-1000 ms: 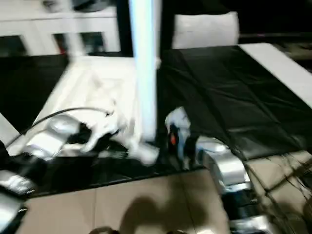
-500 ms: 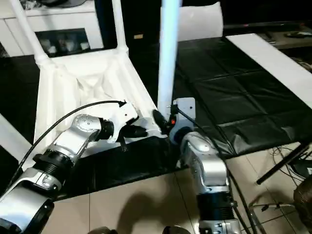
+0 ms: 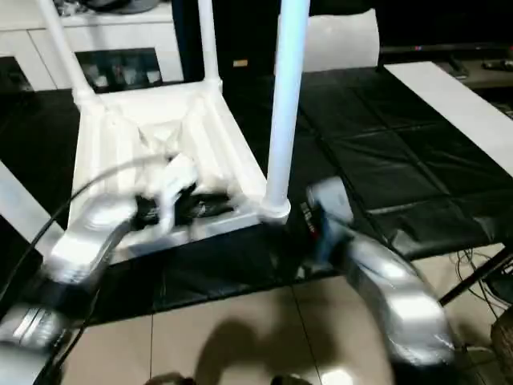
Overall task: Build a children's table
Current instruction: Rotate leg to tighten, then rotate table base
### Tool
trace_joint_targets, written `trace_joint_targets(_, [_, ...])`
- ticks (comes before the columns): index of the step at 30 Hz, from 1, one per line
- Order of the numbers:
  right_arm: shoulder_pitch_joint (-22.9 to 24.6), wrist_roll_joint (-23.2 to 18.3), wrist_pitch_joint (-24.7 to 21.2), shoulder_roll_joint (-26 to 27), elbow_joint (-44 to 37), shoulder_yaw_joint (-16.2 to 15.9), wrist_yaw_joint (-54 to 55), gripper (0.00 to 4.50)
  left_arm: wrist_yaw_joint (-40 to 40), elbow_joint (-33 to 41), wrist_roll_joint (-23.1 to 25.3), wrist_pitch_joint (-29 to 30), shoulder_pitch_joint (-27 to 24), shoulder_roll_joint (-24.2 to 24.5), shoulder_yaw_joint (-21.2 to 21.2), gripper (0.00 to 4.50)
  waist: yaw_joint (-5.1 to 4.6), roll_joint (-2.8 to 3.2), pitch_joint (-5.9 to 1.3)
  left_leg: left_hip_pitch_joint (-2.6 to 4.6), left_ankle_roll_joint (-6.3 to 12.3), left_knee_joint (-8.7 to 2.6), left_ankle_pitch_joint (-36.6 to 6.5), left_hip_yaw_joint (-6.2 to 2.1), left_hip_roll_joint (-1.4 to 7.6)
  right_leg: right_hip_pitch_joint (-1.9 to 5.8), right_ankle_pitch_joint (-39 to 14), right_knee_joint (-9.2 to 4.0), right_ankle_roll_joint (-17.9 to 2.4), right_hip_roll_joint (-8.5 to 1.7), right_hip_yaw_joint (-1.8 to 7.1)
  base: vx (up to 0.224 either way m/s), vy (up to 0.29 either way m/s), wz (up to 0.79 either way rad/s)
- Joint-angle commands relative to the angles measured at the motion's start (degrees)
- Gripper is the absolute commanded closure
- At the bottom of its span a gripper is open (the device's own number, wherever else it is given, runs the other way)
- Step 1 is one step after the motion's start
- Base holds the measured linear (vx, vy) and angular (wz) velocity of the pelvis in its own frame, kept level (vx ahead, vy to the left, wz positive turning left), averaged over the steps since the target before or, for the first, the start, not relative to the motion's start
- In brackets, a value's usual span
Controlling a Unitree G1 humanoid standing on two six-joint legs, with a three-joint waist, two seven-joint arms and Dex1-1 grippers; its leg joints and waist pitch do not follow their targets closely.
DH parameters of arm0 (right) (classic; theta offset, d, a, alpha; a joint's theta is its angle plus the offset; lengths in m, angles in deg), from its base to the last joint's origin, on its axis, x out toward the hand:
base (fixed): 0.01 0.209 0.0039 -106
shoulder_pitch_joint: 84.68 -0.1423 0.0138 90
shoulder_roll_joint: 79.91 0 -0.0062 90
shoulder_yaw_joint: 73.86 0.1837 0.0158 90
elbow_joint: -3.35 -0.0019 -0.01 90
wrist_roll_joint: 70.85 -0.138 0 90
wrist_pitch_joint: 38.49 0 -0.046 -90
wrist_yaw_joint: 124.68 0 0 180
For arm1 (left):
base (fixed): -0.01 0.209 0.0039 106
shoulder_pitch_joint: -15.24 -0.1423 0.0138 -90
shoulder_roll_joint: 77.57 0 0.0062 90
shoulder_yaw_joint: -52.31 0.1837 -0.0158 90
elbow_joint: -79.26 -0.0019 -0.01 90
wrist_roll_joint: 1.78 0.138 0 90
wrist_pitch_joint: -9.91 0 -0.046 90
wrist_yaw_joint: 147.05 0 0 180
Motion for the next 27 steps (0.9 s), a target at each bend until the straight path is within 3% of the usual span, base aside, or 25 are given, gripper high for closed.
trace_joint_targets(1, [0.54, -3.47, -1.31, -1.48, -4.0, -0.57, -4.08, 0.46, -2.04, 6.43, -0.79, 3.66, -2.52, 0.45, -0.45, 2.99, 0.32, -0.35, -3.98, 0.34, 2.93, -3.99, -13.0, -1.62, 3.96, 3.67, -23.6, -4.84, -4.51, -5.0, 4.06, 0.0, 0.0, 0.0])
trace_joint_targets(2, [0.62, -4.02, -1.58, -1.79, -4.42, -0.69, -4.72, 0.46, -2.64, 8.45, -1.29, 4.96, -4.04, 0.34, -0.71, 2.99, 0.23, -0.22, -3.53, 0.65, 3.19, -3.98, -14.3, -1.36, 3.5, 2.91, -27.17, -5.78, -3.31, -4.52, 3.78, 0.0, 0.0, 0.0])
trace_joint_targets(3, [0.3, -5.0, -2.32, -1.8, -5.07, -1.31, -5.68, 0.46, -4.82, 13.45, -1.81, 7.77, -8.11, -0.15, -1.48, 2.99, 0.13, -0.2, -3.74, 0.88, 2.88, -3.81, -14.65, -1.43, 3.47, 3.01, -27.77, -5.77, -3.18, -4.68, 3.72, 0.0, 0.0, 0.0])
trace_joint_targets(4, [-0.03, -5.13, -2.45, -1.59, -5.14, -1.74, -5.85, 0.46, -5.67, 15.7, -1.97, 8.86, -10.08, -0.29, -1.7, 2.86, -0.12, -0.54, -3.6, 0.39, 2.34, -4.03, -14.92, -1.83, 3.77, 3.47, -27.99, -5.38, -3.33, -4.88, 3.58, 0.0, 0.0, 0.0])
trace_joint_targets(5, [-1.1, -4.41, -2.12, -0.64, -4.3, -2.62, -5.21, 0.46, -7.25, 18.94, -2.12, 9.87, -13.48, -0.79, -2.3, 2.76, -0.34, -0.51, -3.14, 0.48, 2.51, -4.21, -16.18, -1.75, 3.65, 3.1, -30.38, -6.14, -2.64, -4.6, 3.39, 0.0, 0.0, 0.0])
trace_joint_targets(6, [-3.07, -2.85, -0.8, 0.93, -2.05, -3.86, -3.72, 0.46, -9.15, 23.2, -2.03, 11.16, -18.34, -0.88, -3.08, 2.76, -0.97, -0.39, -2.88, 1.6, 1.49, -3.55, -19.9, -1.69, 3.04, 2.29, -35.99, -7.06, -1.25, -4.58, 2.79, 0.0, 0.0, 0.0])
trace_joint_targets(7, [-3.87, -2.19, -0.09, 1.54, -0.94, -4.23, -3.13, 0.46, -9.79, 24.57, -1.97, 11.69, -20.0, -0.65, -3.3, 2.7, -1.52, -0.42, -2.7, 1.62, 1.1, -3.49, -21.37, -1.84, 2.78, 2.19, -38.64, -7.68, 0.17, -4.43, 2.33, 0.0, 0.0, 0.0])
trace_joint_targets(8, [-5.03, -0.72, 0.97, 2.38, 0.84, -4.69, -1.79, 0.46, -9.91, 25.79, -1.74, 12.03, -22.1, 0.16, -3.72, 2.7, -1.67, -0.97, -2.69, 1.73, 0.84, -3.31, -22.23, -1.92, 2.72, 1.99, -39.76, -7.89, 0.89, -4.46, 2.06, 0.0, 0.0, 0.0])
trace_joint_targets(10, [-7.28, 1.4, 3.23, 4.01, 4.54, -5.05, 0.51, 0.46, -9.34, 28.1, -1.25, 12.66, -26.97, 2.8, -4.99, 2.4, -2.43, -0.46, -2.43, 2.29, 0.21, -2.87, -24.88, -2.2, 2.32, 1.66, -42.85, -8.76, 3.26, -4.19, 1.12, 0.0, 0.0, 0.0])
trace_joint_targets(12, [-9.79, 2.93, 5.54, 5.61, 9.18, -4.44, 3.39, 0.46, -7.54, 30.68, -1.39, 13.04, -32.76, 6.44, -7.08, 2.35, -3.19, 0.4, -2.03, 3.02, -0.51, -3.72, -31.63, -3.12, 3.47, 2.14, -41.11, -9.03, 3.85, -3.81, -0.31, 0.0, 0.0, 0.0])
trace_joint_targets(13, [-10.35, 3.18, 6.08, 5.88, 10.18, -4.24, 3.95, 0.46, -7.1, 31.45, -1.57, 13.4, -34.15, 7.29, -7.9, 2.35, -3.38, 0.38, -1.9, 2.88, -0.99, -4.53, -34.64, -3.55, 4.2, 2.67, -39.27, -8.58, 3.68, -3.59, -0.58, 0.0, 0.0, 0.0])
trace_joint_targets(14, [-11.27, 3.52, 7.07, 6.36, 11.83, -3.72, 4.91, 0.46, -6.19, 32.76, -2.11, 14.05, -36.4, 8.58, -9.52, 2.13, -3.56, 1.25, -1.8, 1.36, -2.42, -7.3, -41.04, -4.54, 6.23, 4.57, -31.89, -4.58, 2.14, -3.11, 0.83, 0.0, 0.0, 0.0])
trace_joint_targets(15, [-12.17, 3.67, 7.56, 6.87, 13.33, -2.89, 6.26, 0.46, -5.26, 33.83, -2.49, 14.36, -38.72, 9.78, -11.54, 2.03, -3.15, 1.41, -1.32, 0.24, -4.52, -10.78, -48.12, -4.51, 7.87, 5.31, -21.8, 1.23, -1.01, -2.09, 2.55, 0.0, 0.0, 0.0])
trace_joint_targets(16, [-12.8, 3.87, 8.22, 7.19, 14.37, -2.4, 7.35, 0.46, -4.84, 34.94, -2.93, 14.81, -40.71, 10.8, -13.12, 1.99, -2.55, 1.29, -1.16, 0.2, -5.5, -11.53, -50.31, -3.62, 7.64, 4.91, -19.2, 2.47, -2.49, -1.85, 3.09, 0.0, 0.0, 0.0])
trace_joint_targets(17, [-13.4, 4.01, 8.94, 7.36, 15.24, -1.68, 8.41, 0.46, -3.63, 35.94, -3.69, 15.09, -42.77, 12.03, -15.19, 1.99, -2.25, 0.9, -1.23, 1.1, -5.81, -10.79, -49.91, -2.88, 6.58, 3.79, -19.37, 2.2, -3.13, -1.82, 4.01, 0.036, -0.035, 0.19])
trace_joint_targets(18, [-13.86, 4.25, 9.6, 7.54, 15.97, -1.27, 9.05, 0.46, -3.22, 36.87, -4.46, 15.48, -44.25, 13.01, -16.44, 1.86, -1.69, -2.1, -0.4, 7.89, -2.95, 2.23, -30.94, -1.05, -0.94, -4.8, -57.75, -10.92, 2.26, -6.04, 4.48, 0.036, -0.035, 0.19])
trace_joint_targets(19, [-14.23, 4.59, 10.14, 7.59, 16.72, -0.52, 10.17, 0.46, -2.68, 37.32, -5.02, 15.83, -45.67, 13.98, -18.59, 1.86, -1.96, -1.99, -0.18, 7.36, -1.23, 4.8, -22.49, -2.07, -1.15, -3.83, -64.41, -12.21, 2.54, -8.96, 5.46, 0.061, -0.037, 0.02])
trace_joint_targets(20, [-14.38, 4.76, 10.4, 7.64, 17.09, -0.27, 10.55, 0.46, -2.61, 37.48, -5.26, 15.96, -46.14, 14.34, -19.28, 1.59, -2.37, -1.83, -0.49, 3.18, -0.18, 3.09, -15.58, -3.64, -0.03, 1.56, -63.35, -10.74, 3.49, -9.8, 3.62, 0.01, 0.025, -0.27])
trace_joint_targets(21, [-15.25, 5.61, 11.96, 7.31, 19.57, 1.66, 12.98, 0.46, -1.3, 37.67, -7.09, 16.19, -47.87, 16.47, -23.65, 1.55, -2.6, -0.41, -0.44, 3.97, -1.47, -0.92, -26.07, -4.13, 1.74, 1.43, -52.96, -9.66, 4.33, -5.12, -0.53, 0.01, 0.025, -0.27])
trace_joint_targets(22, [-15.42, 5.79, 12.28, 7.18, 20.13, 2.09, 13.52, 0.46, -0.98, 37.61, -7.48, 16.16, -48.11, 16.9, -24.53, 1.55, -2.6, -0.41, -0.44, 3.97, -1.47, -0.92, -26.07, -4.13, 1.74, 1.43, -52.96, -9.66, 4.33, -5.12, -0.53, 0.014, 0.066, -0.21])
trace_joint_targets(23, [-15.86, 6.22, 13.1, 6.83, 21.54, 3.13, 14.8, 0.46, -0.22, 37.47, -8.49, 16.06, -48.61, 17.94, -26.56, 1.54, -2.3, 2.07, -1.42, 0.76, -3.93, -8.32, -46.16, -7.03, 7.29, 5.91, -21.93, 1.57, -0.6, -2.1, 1.72, 0.0, 0.0, 0.0])
trace_joint_targets(24, [-16.37, 6.86, 13.81, 6.44, 23.08, 4.32, 16.75, 0.46, 0.54, 37.33, -9.47, 16.47, -48.69, 18.9, -28.55, 1.33, -1.25, 2.51, -0.79, -0.5, -5.27, -11.16, -52.39, -5.22, 6.94, 5.43, -11.47, 5.18, -3.54, -1.09, 2.33, 0.0, 0.0, 0.0])
trace_joint_targets(25, [-16.77, 7.32, 14.46, 6.27, 24.27, 4.99, 18.05, 0.46, 0.92, 37.35, -10.2, 16.85, -48.82, 19.57, -29.74, 1.33, -0.88, 1.97, -0.31, -0.47, -5.92, -11.46, -52.97, -4.15, 6.05, 4.82, -11.9, 5.84, -3.63, -0.72, 3.09, 0.0, 0.0, 0.0])
trace_joint_targets(26, [-16.79, 7.3, 14.49, 6.25, 24.36, 5.05, 18.06, 0.46, 0.94, 37.35, -10.25, 16.88, -48.78, 19.65, -29.89, 1.2, -0.96, -0.42, -0.43, 1.1, -6.26, -8.9, -47.5, -3.19, 3.93, 3.39, -26.92, 2.21, -2.76, -1.93, 5.87, 0.0, 0.0, 0.0])
trace_joint_targets(27, [-16.81, 7.39, 15.01, 5.93, 25.1, 5.33, 18.17, 0.46, 0.78, 36.97, -11.11, 17.1, -47.5, 20.15, -31.93, 1.14, -0.55, -1.74, 0.11, 6.73, -3.81, 1.14, -31.45, -2.56, -0.37, -2.98, -57.52, -8.43, 1.57, -6.59, 6.51, 0.0, 0.0, 0.0])
